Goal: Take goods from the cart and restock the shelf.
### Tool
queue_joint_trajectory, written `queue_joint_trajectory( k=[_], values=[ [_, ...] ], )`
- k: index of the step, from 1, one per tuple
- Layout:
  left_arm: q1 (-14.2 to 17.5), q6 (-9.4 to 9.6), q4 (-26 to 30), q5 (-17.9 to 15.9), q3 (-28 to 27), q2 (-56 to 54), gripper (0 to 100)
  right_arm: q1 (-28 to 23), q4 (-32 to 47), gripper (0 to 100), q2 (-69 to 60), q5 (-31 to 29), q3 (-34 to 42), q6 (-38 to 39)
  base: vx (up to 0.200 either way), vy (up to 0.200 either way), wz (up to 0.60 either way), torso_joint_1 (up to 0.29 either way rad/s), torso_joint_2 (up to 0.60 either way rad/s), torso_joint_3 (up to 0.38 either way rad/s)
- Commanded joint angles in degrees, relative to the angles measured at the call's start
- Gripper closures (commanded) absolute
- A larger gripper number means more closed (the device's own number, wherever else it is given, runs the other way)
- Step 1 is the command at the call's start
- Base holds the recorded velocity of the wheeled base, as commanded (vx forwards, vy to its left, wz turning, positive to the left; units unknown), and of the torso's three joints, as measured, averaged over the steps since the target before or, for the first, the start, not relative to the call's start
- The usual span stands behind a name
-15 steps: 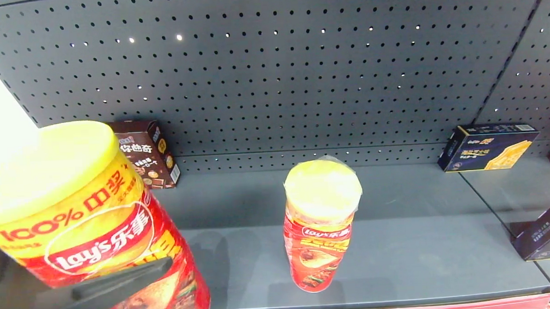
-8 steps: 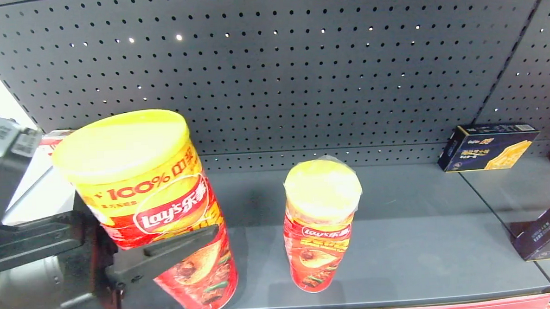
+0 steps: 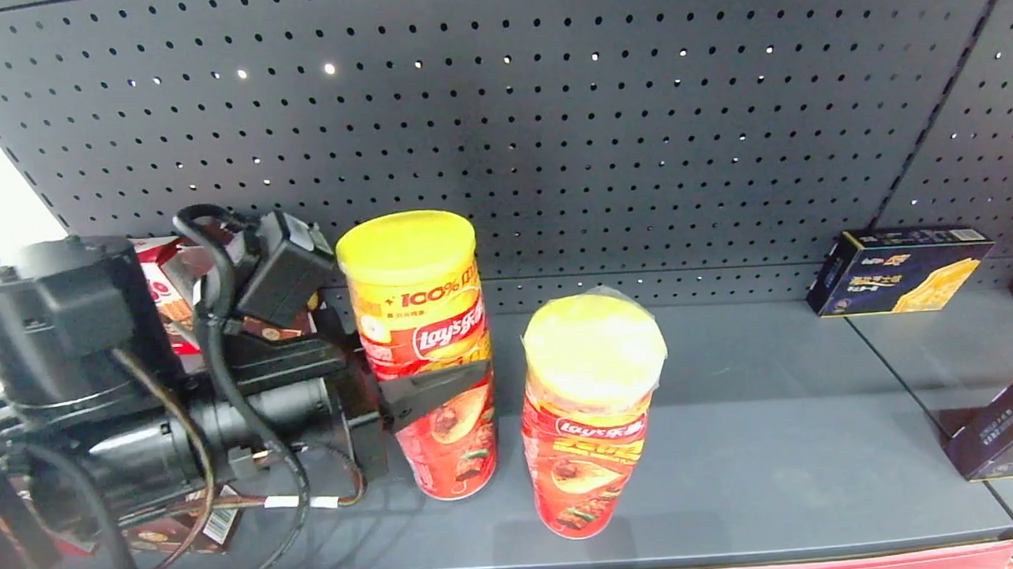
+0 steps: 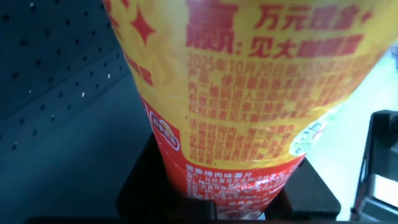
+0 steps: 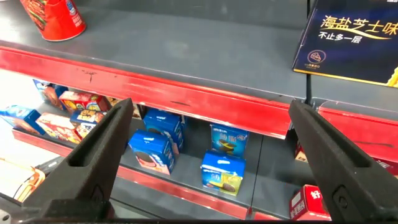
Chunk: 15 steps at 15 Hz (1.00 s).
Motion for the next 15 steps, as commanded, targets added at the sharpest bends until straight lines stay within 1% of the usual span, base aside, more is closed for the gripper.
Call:
queue_joint_trajectory(
  k=[1, 2, 3, 5, 9, 11, 15],
  values=[
    [1.9, 0.28, -0.4, -2.5, -5.2, 8.2, 100, 0.0, 0.0, 0, 0.1, 0.0, 0.0, 0.0, 0.000, 0.000, 0.00, 0.000, 0.00, 0.000],
    [2.4, 0.28, -0.5, -2.6, -6.6, 9.3, 100, 0.0, 0.0, 0, 0.1, 0.0, 0.0, 0.0, 0.000, 0.000, 0.00, 0.000, 0.00, 0.000],
    [2.8, 0.28, -0.5, -2.6, -9.6, 11.2, 100, 0.0, -0.1, 0, 0.1, 0.0, 0.0, 0.0, 0.000, 0.000, 0.00, 0.000, 0.00, 0.000],
    [3.1, 0.28, -0.4, -2.7, -13.2, 13.3, 100, 0.0, 0.0, 0, 0.1, 0.0, 0.0, 0.0, 0.000, 0.000, 0.00, 0.000, 0.00, 0.000],
    [3.3, 0.55, -0.5, -2.6, -15.7, 16.0, 100, 0.0, -0.1, 0, 0.1, 0.0, 0.0, 0.0, 0.000, 0.000, 0.00, 0.000, 0.00, 0.000],
    [3.7, 2.48, -0.5, -2.7, -18.7, 18.4, 100, 0.0, 0.0, 0, 0.1, 0.0, 0.0, 0.0, 0.000, 0.000, 0.00, 0.000, 0.00, 0.000],
    [3.7, 2.66, -0.9, -2.7, -22.7, 21.7, 100, 0.0, 0.0, 0, 0.1, 0.0, 0.0, 0.0, 0.000, 0.000, 0.00, 0.000, 0.00, 0.000]
  ],
)
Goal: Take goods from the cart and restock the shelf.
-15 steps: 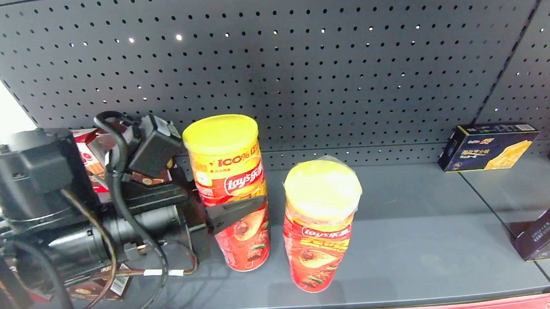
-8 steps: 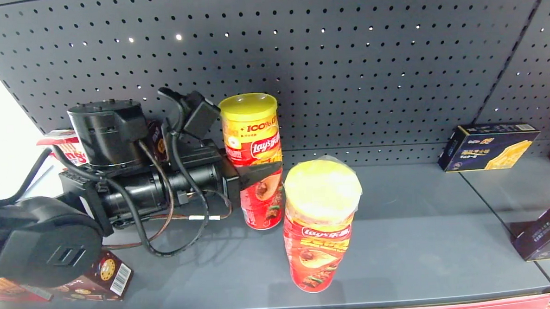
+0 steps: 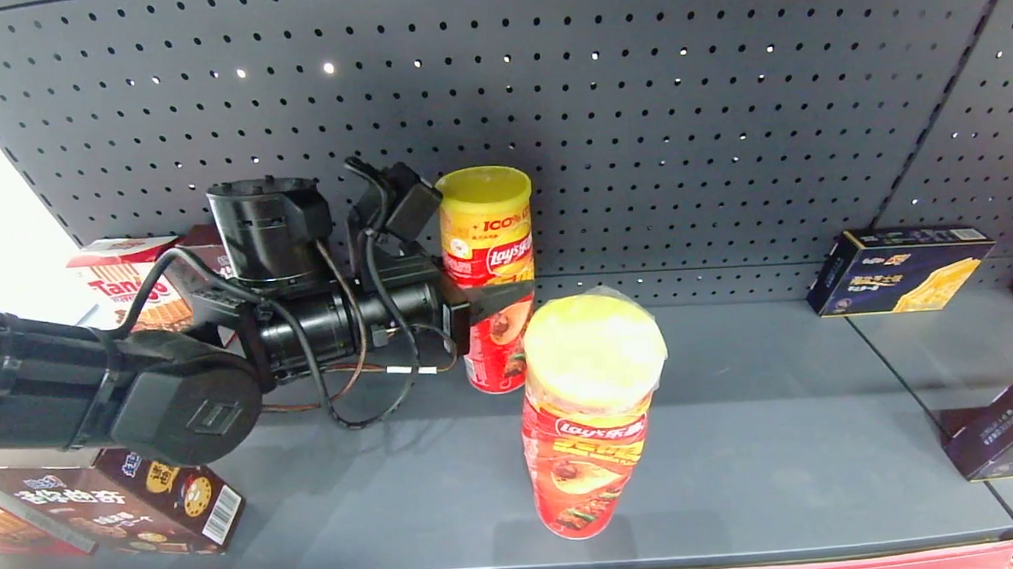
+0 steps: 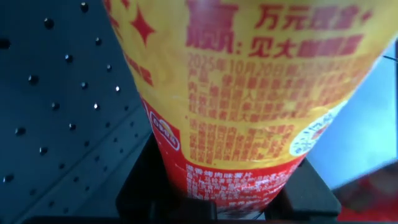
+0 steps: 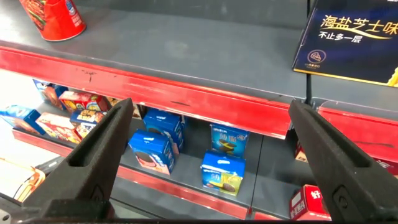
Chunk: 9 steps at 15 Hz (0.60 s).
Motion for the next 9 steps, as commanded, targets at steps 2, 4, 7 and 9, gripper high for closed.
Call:
queue_joint_trajectory(
  k=[2, 4, 7, 9],
  values=[
    [-0.1, -0.25, -2.6, 0.0, -2.3, 3.5, 100, 0.0, 0.0, 0, 0.1, 0.0, 0.0, 0.0, 0.000, 0.000, 0.00, 0.000, 0.00, 0.000],
    [-0.1, -0.25, -3.6, -0.1, -3.0, 4.6, 100, 0.0, 0.0, 0, 0.1, 0.0, 0.0, 0.0, 0.000, 0.000, 0.00, 0.000, 0.00, 0.000],
    [-0.2, -0.17, -4.0, -0.1, -5.0, 6.1, 100, 0.0, 0.0, 0, 0.1, 0.0, 0.0, 0.0, 0.000, 0.000, 0.00, 0.000, 0.00, 0.000],
    [-0.3, -0.17, -4.1, -0.1, -6.4, 6.9, 100, 0.0, 0.0, 0, 0.1, 0.0, 0.0, 0.0, 0.000, 0.000, 0.00, 0.000, 0.00, 0.000]
  ],
)
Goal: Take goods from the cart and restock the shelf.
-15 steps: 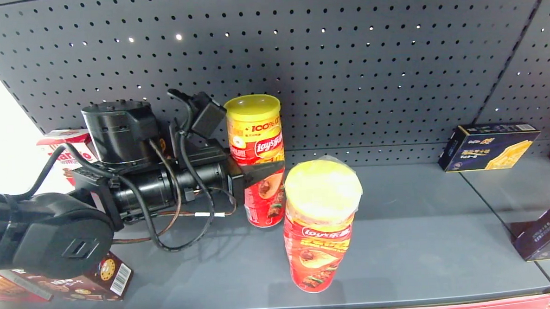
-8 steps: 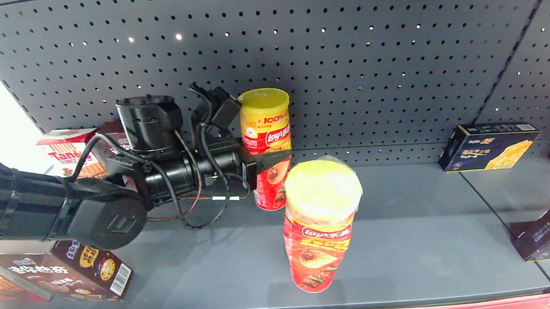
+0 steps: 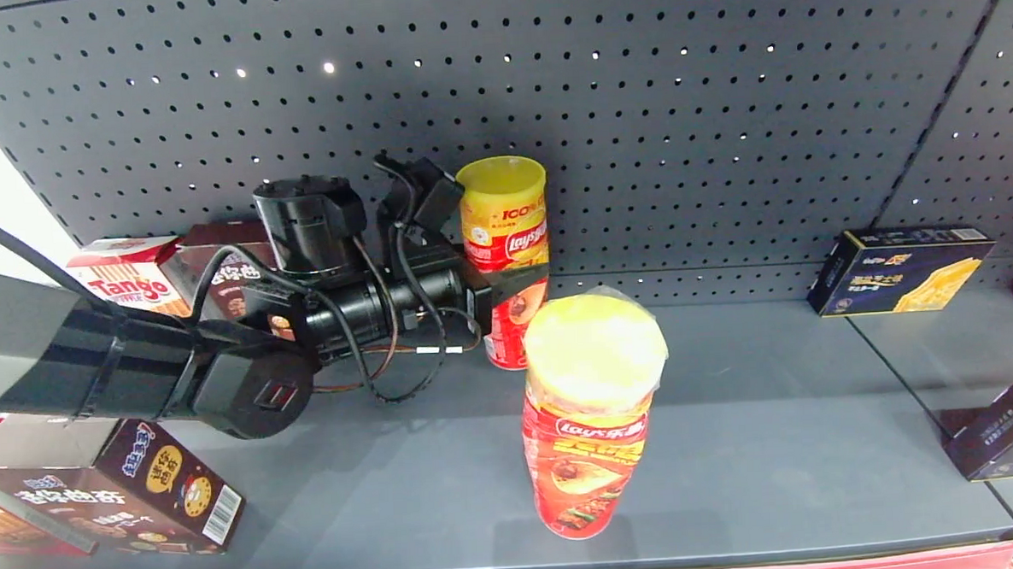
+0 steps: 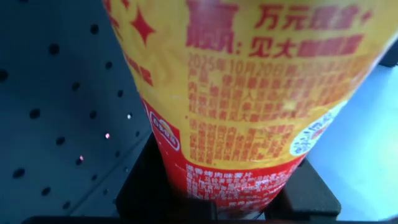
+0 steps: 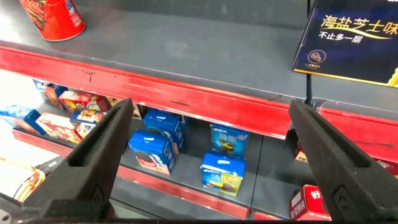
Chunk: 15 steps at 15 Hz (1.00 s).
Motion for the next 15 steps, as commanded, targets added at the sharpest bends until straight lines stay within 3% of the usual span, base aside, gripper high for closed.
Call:
queue_joint_trajectory(
  k=[1, 12, 13, 15],
  values=[
    [-0.2, 0.02, 0.0, 0.0, -1.3, 1.3, 100, 0.0, 0.0, 0, 0.1, 0.0, 0.0, 0.0, 0.000, 0.000, 0.00, 0.000, 0.00, 0.000],
    [-0.4, 0.11, -3.7, -0.1, -1.7, 4.2, 100, 0.0, 0.0, 0, 0.1, 0.0, 0.0, 0.0, 0.000, 0.000, 0.00, 0.000, 0.00, 0.000],
    [-0.4, 0.11, -4.1, -0.1, -1.6, 4.3, 0, 0.0, 0.0, 0, 0.1, 0.0, 0.0, 0.0, 0.000, 0.000, 0.00, 0.000, 0.00, 0.000],
    [-0.4, 0.02, -4.1, 0.1, -1.4, 4.0, 0, 0.0, 0.0, 0, 0.1, 0.0, 0.0, 0.0, 0.000, 0.000, 0.00, 0.000, 0.00, 0.000]
  ],
)
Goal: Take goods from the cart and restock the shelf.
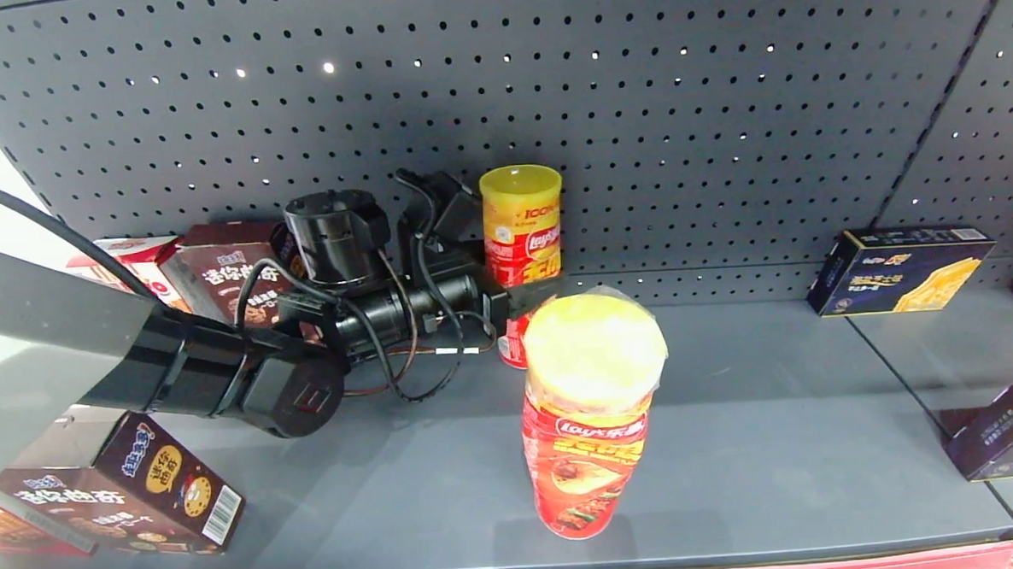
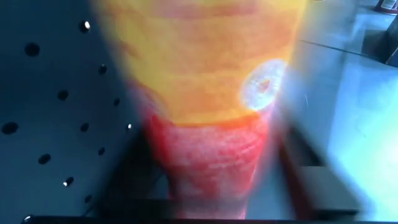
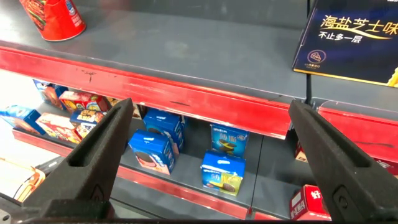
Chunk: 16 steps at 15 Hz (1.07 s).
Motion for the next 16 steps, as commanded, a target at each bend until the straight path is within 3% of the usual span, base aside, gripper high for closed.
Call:
queue_joint_trajectory(
  k=[1, 5, 9, 13, 15, 16],
  values=[
    [0.0, -0.03, 0.2, 0.0, 0.2, -0.5, 0, 0.0, 0.0, 0, 0.1, 0.0, 0.0, 0.0, 0.000, 0.000, 0.00, 0.000, 0.00, 0.000],
    [0.1, -0.03, 0.9, 0.1, 1.9, -4.1, 0, 0.0, 0.0, 0, 0.1, 0.0, 0.0, 0.0, 0.000, 0.000, 0.00, 0.000, 0.00, 0.000],
    [0.3, 0.14, 1.7, 1.0, 11.1, -11.5, 0, 0.0, 0.0, 0, 0.1, 0.0, 0.0, 0.0, 0.000, 0.000, 0.00, 0.000, 0.00, 0.000],
    [-0.4, 3.57, 9.1, 10.4, 12.5, -15.1, 0, 0.0, 0.0, 0, 0.1, 0.0, 0.0, 0.0, 0.000, 0.000, 0.00, 0.000, 0.00, 0.000],
    [-0.7, 4.19, 10.4, 10.9, 12.6, -16.1, 0, 0.0, 0.0, 0, 0.1, 0.0, 0.0, 0.0, 0.000, 0.000, 0.00, 0.000, 0.00, 0.000],
    [-0.6, 5.77, 11.9, 12.2, 12.6, -16.4, 0, 0.0, 0.0, 0, 0.1, 0.0, 0.0, 0.0, 0.000, 0.000, 0.00, 0.000, 0.00, 0.000]
  ],
)
